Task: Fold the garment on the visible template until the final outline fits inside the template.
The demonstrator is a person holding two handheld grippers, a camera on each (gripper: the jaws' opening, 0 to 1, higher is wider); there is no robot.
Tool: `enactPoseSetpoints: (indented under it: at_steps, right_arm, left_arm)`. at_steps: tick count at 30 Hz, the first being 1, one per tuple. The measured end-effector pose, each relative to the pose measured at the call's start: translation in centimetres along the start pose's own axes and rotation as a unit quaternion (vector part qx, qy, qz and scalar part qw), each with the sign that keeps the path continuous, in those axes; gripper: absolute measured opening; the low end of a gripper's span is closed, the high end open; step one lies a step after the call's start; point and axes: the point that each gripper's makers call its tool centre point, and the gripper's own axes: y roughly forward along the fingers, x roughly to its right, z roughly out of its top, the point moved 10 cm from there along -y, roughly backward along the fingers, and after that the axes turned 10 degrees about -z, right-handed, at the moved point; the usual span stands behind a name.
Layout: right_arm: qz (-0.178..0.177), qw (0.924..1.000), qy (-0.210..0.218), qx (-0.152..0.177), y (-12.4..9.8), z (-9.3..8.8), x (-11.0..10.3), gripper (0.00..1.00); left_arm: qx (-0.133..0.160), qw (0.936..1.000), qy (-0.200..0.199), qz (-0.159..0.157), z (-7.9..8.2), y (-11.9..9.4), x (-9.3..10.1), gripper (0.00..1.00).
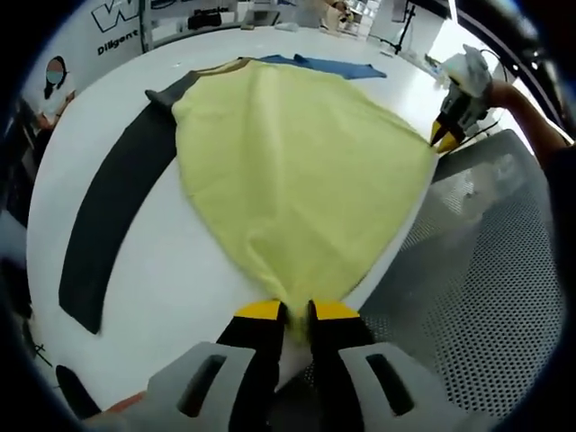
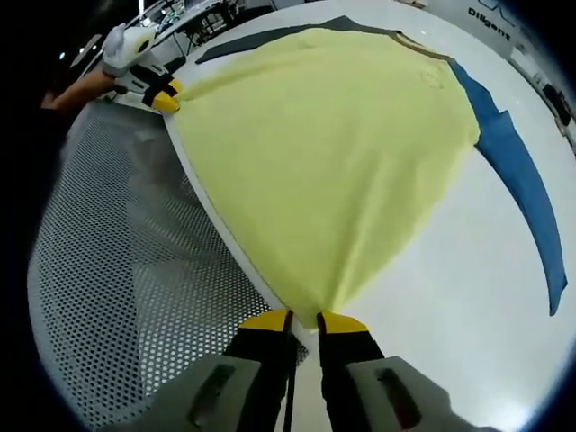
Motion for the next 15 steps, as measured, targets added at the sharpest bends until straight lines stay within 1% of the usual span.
enactPoseSetpoints:
  at_steps: [2, 7, 8, 10, 13, 15]
  right_arm:
    - [0.002, 1.0, 0.002, 0.003, -0.1, 0.0, -0.1, 0.1]
    - [0.001, 1.0, 0.001, 0.001, -0.3, -0.3, -0.2, 0.12]
    - [0.0, 1.0, 0.001, 0.001, -0.5, -0.3, -0.2, 0.12]
    - [-0.006, 1.0, 0.006, 0.003, -1.0, -0.6, 0.2, 0.12]
    - [-0.014, 0.9998, 0.01, 0.008, -1.5, -0.7, 0.5, 0.13]
    - [-0.017, 0.9997, 0.014, 0.012, -1.9, -0.8, 0.5, 0.12]
  left_arm:
    - [-0.002, 1.0, 0.006, 0.002, 0.0, 0.0, 0.1, 0.24]
    - [-0.007, 0.9999, 0.003, 0.007, 0.1, 0.0, 0.1, 0.28]
    - [-0.006, 1.0, 0.002, 0.007, 0.1, -0.1, 0.1, 0.31]
    - [-0.008, 0.9998, -0.005, 0.02, -0.2, -0.4, -0.3, 0.35]
    - [0.001, 0.9994, -0.018, 0.028, -0.4, -1.1, -0.8, 0.38]
    - [0.015, 0.9989, -0.027, 0.035, -0.3, -1.8, -0.8, 0.4]
